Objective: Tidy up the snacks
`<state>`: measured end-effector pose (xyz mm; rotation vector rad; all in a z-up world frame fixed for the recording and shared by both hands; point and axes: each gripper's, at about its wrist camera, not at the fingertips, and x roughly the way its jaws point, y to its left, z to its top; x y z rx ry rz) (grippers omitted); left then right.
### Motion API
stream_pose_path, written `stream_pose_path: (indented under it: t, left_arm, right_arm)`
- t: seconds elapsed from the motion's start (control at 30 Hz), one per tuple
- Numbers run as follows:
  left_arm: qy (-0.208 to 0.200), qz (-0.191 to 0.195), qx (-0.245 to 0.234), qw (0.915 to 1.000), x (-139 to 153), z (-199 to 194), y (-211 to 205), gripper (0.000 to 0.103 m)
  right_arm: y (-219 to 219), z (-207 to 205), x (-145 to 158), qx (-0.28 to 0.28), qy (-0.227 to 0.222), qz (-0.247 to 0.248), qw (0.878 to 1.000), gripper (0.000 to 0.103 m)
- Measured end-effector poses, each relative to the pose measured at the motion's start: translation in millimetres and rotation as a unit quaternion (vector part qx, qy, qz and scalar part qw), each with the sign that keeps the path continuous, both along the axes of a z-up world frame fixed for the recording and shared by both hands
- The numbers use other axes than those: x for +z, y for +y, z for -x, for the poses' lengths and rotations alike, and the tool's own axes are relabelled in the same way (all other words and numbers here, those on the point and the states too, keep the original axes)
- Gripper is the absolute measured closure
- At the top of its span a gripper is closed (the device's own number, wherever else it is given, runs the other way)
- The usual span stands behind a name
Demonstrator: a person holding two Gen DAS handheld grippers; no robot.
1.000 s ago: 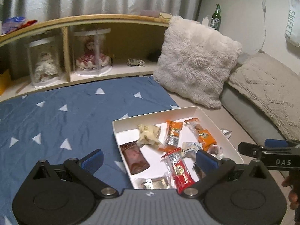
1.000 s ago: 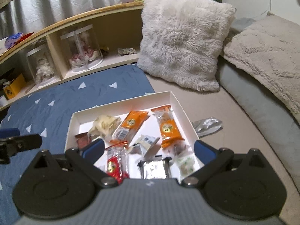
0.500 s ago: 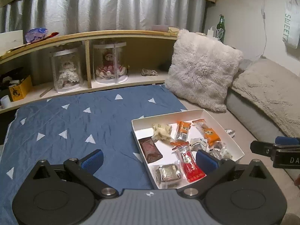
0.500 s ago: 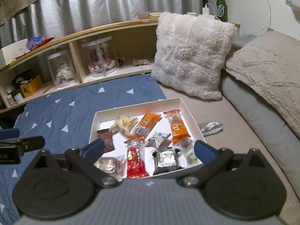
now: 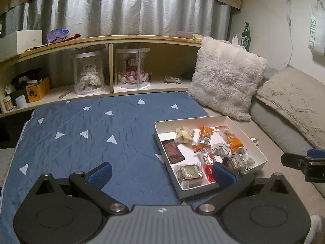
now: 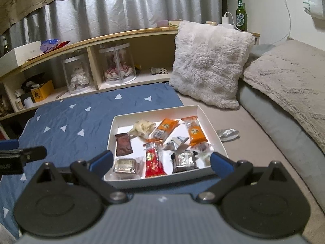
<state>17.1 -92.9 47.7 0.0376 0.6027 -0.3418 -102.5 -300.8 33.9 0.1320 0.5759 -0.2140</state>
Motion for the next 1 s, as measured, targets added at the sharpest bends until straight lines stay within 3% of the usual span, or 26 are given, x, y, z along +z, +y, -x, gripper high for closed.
stream_pose_path:
  t: [0.23, 0.5, 1.0]
  left_arm:
    - [-0.019, -0.003, 0.014, 0.9997, -11.4, 16.2, 4.7, 0.000]
    - [-0.015, -0.014, 0.022, 0.9996, -30.7, 21.8, 4.0, 0.000]
    - [-0.022, -0.018, 0.026, 0.9992, -40.2, 27.8, 8.4, 0.000]
  right_arm:
    - [6.2, 12.7, -14.3, 0.006, -0.006, 0.009, 1.000, 0.001]
    - [9.9, 18.3, -27.5, 0.007, -0.012, 0.033, 0.999, 0.001]
    - [19.4, 29.0, -45.5, 0.010, -0.039, 0.064, 0.997, 0.001]
